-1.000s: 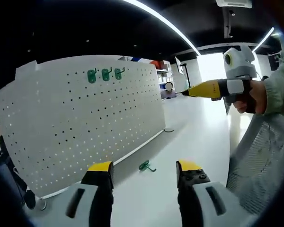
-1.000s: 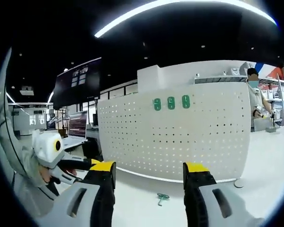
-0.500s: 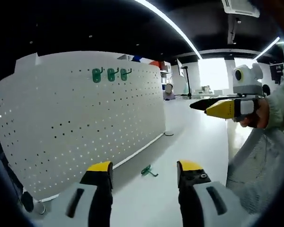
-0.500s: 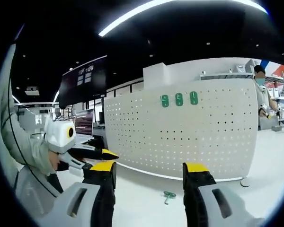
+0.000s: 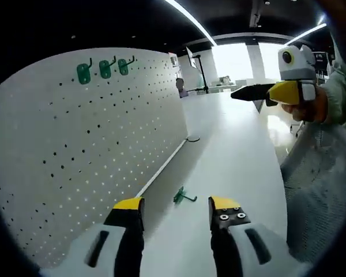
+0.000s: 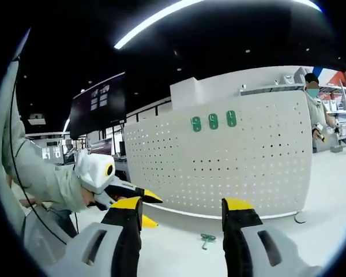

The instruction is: Insert the hook assembly into the mounting plate slot until the hook locks in place.

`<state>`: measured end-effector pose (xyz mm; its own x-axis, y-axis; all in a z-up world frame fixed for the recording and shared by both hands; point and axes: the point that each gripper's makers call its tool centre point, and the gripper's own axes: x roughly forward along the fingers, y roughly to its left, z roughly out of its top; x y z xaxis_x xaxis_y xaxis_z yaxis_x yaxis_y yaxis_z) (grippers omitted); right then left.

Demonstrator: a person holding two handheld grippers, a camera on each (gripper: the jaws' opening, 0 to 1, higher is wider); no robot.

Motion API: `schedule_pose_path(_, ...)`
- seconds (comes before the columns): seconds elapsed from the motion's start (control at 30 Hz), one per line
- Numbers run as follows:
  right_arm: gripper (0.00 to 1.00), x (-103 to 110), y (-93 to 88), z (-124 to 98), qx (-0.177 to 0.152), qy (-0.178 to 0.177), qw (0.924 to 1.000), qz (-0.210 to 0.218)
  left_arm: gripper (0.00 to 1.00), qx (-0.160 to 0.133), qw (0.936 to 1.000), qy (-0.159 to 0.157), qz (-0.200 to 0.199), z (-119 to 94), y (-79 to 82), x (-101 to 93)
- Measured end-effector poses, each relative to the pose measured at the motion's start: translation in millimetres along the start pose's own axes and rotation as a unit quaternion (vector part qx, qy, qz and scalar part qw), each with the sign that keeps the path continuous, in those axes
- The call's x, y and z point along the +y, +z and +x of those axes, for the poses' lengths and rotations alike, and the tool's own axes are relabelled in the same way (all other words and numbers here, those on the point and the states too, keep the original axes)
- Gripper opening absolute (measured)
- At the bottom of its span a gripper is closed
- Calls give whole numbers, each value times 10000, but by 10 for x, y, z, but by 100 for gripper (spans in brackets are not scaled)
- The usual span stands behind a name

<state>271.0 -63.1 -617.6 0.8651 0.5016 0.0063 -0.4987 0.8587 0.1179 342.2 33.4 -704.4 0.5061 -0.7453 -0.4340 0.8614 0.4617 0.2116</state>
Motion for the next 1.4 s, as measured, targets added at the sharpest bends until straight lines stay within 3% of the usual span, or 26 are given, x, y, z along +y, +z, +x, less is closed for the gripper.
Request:
schedule_pose_path(0.17,53,-27,-12,2,9,-22,9999,123,41,99,9995,-263,138,175,-55,10)
schedule_pose_path(0.27,53,-33,-8,-2,1,-45,9999,133,38,359,9981,-344,359,270,-155,37)
schedule_pose_path(0.43,52,-32,-20,-2,26,-46,9999,153,31,533,9960,-546,457,399,-224,57)
schedule_pose_path(0.77,51,-64,-31,-9,45,-106,9997,203,30,794,9914,-890,544,710,-242,67)
schedule_pose_path(1.0,50,-92,-28,-16,41,-161,9996,229,30,1102,9842,-1149,773,937,-331,-1)
schedule_pose_path(1.4,49,-139,-16,-25,-3,-261,9992,294,24,1420,9712,-1429,1275,1129,-480,-82)
